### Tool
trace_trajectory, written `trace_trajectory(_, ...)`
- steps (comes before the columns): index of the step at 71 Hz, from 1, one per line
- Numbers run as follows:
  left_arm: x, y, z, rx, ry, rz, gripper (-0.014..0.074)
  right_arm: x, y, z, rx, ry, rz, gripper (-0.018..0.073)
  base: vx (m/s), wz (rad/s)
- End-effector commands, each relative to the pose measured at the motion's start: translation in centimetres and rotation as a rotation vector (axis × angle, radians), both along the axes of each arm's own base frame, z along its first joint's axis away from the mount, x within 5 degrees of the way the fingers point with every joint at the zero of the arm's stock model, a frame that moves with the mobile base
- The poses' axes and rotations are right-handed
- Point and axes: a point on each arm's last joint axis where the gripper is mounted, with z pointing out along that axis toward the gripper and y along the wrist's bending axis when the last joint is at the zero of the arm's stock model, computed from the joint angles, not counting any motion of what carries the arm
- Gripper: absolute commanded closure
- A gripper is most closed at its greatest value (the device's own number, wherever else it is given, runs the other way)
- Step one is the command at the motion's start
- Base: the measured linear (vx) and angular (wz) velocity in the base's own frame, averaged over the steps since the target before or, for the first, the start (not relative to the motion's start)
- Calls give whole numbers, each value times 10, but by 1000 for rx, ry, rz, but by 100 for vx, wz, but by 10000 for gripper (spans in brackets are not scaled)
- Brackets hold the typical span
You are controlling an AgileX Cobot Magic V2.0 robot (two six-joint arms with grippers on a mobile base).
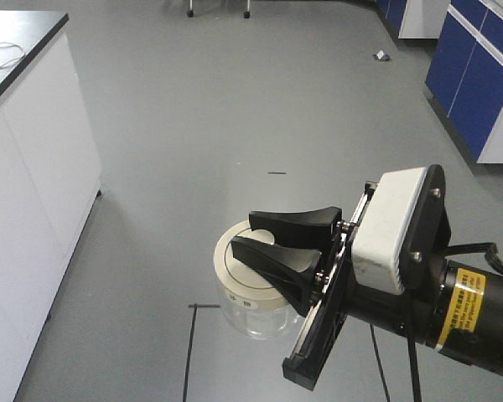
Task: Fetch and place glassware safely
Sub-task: 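Hold the jar in the right gripper while turning from the hood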
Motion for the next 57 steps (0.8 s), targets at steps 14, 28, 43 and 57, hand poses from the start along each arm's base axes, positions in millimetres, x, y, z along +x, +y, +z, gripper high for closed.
trace_trajectory(14,0,-2,15,-29,-88,-23,603,-5,1,21,94,-49,37,559,54,-4)
trace_trajectory(28,0,-2,15,-29,-88,-23,603,-5,1,21,94,-49,37,559,55,-6)
trace_trajectory(43,0,-2,15,-29,-88,-23,603,-5,1,21,94,-49,37,559,56,-8)
trace_trajectory(57,0,-2,15,-29,-88,-23,603,-5,1,21,94,-49,37,559,58,-10)
